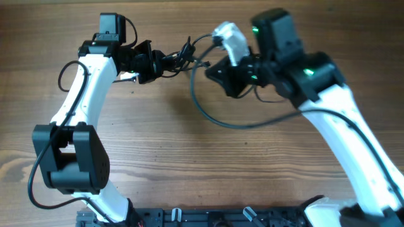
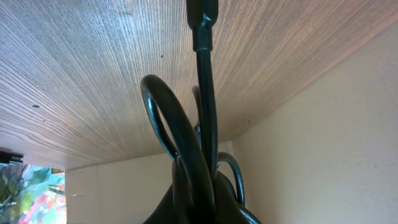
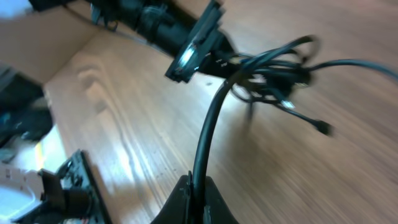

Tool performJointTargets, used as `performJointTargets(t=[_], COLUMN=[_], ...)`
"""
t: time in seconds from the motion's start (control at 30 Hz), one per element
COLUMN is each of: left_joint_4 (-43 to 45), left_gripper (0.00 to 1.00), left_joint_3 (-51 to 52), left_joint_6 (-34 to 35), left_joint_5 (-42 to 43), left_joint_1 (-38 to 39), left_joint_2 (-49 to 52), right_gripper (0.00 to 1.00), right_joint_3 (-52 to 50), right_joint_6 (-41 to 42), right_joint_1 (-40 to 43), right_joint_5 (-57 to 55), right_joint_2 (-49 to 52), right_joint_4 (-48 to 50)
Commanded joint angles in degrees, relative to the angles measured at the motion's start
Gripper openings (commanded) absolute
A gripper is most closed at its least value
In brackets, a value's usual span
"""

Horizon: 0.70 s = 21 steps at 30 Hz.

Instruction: Untangle cables

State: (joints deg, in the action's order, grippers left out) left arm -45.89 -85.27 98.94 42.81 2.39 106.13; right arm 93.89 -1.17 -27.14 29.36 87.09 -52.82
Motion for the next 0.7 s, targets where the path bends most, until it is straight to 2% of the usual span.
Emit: performJointTargets(t=[0.0,0.17,0.3,0.37,0.47,0.57,0.67], left_joint_4=[-0.13,0.02,0.04,0.31,3.48,5.55,6.67], left_gripper=[0.04,0.04,0.04,0.04,0.04,0.04,0.04], left_joint_3=[-0.13,-0.13,-0.13,-0.13,-0.13,-0.13,-0.13], left_joint_6=[0.20,-4.50,-11.76,-16.48,-28.74,-41.72,-50.31], left_joint_5=[-0.31,-0.31,-0.26,-0.26,0.26,1.46,2.43], left_joint_1=[-0.31,-0.31,-0.28,-0.28,-0.26,-0.26,-0.26], left_joint_2=[-0.37,-0.37,-0.37,-0.37,-0.37,-0.37,-0.37], right_gripper=[0.04,0.04,0.04,0.04,0.04,0.04,0.04], right_joint_3=[0.28,0.26,0.22,0.22,0.22,0.22,0.22], right_joint_6=[11.26,24.09,27.36,27.78,26.03,21.49,15.45], right_joint_1=[3.78,11.23,17.68,20.20,22.34,22.67,22.64], right_joint_5=[-15.10,-27.45,-30.95,-30.95,-28.17,-22.51,-16.17], right_joint_2=[-4.02,-5.46,-3.76,-1.79,2.58,7.50,11.28], right_joint_4=[-3.02,-6.29,-5.92,-5.33,-5.57,-6.75,-7.82])
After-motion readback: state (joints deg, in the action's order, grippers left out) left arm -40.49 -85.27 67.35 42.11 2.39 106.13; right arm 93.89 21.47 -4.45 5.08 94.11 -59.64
